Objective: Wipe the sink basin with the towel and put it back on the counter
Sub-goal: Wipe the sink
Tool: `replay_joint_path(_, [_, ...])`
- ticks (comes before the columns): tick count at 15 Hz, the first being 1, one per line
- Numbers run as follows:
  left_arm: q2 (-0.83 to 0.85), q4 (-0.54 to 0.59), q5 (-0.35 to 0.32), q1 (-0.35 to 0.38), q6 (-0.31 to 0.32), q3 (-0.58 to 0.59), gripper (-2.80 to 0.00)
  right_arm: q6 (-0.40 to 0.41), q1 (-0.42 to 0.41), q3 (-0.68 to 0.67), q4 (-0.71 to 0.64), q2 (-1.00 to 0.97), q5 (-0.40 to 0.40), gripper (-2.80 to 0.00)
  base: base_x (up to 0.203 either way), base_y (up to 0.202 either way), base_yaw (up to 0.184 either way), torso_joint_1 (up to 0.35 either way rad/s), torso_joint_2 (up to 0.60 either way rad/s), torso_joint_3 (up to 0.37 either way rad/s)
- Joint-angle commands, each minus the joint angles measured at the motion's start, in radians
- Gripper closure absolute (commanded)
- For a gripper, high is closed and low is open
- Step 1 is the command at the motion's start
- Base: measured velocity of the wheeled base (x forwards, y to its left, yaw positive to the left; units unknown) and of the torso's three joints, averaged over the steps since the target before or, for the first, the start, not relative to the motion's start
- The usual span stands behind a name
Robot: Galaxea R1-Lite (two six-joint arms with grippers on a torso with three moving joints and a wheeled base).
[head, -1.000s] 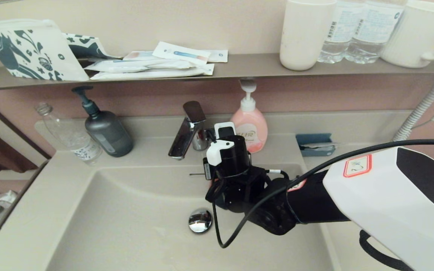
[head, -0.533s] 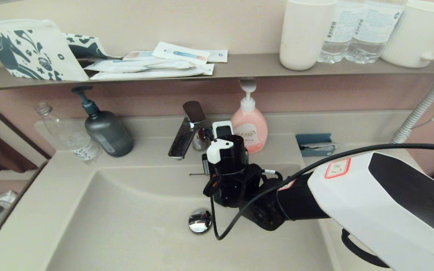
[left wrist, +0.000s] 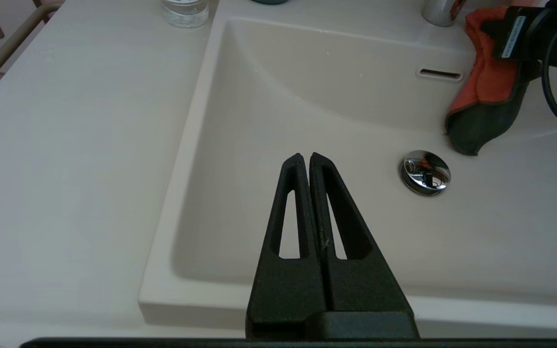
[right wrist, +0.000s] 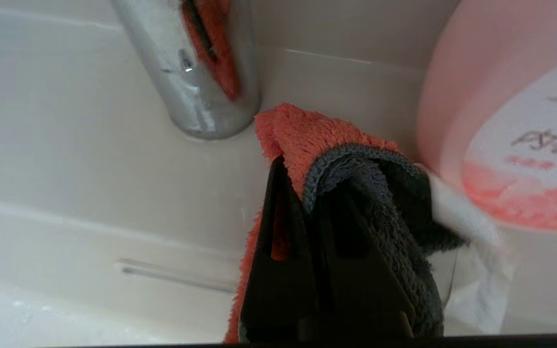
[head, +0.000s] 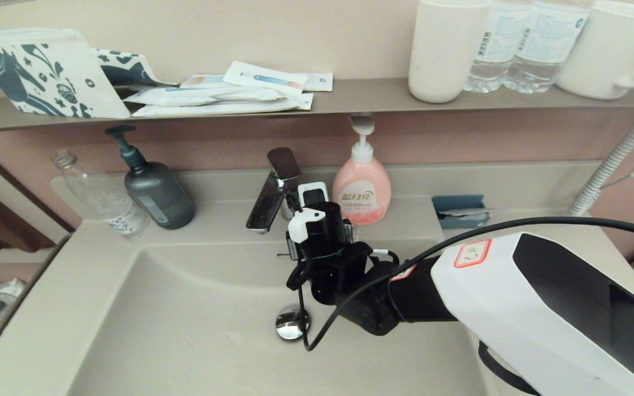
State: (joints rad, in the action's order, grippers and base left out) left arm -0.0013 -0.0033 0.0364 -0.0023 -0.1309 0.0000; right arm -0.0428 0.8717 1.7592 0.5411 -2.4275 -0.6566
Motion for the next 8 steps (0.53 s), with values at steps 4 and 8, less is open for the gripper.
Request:
replay_joint_path(4, [0.001, 0.0, 0.0, 0.0, -0.001, 0.0, 0.0, 0.004, -0.029, 0.053, -0.003, -0.032, -0.008, 0.0, 0.0, 0.0, 0.0, 0.0, 0.0, 0.0])
replay_joint_path(8, [0.001, -0.001, 0.0, 0.001, -0.001, 0.0, 0.0, 0.036, -0.042, 0.113, -0.01, -0.061, -0.021, 0.0, 0.0, 0.0, 0.0, 0.0, 0.0, 0.0])
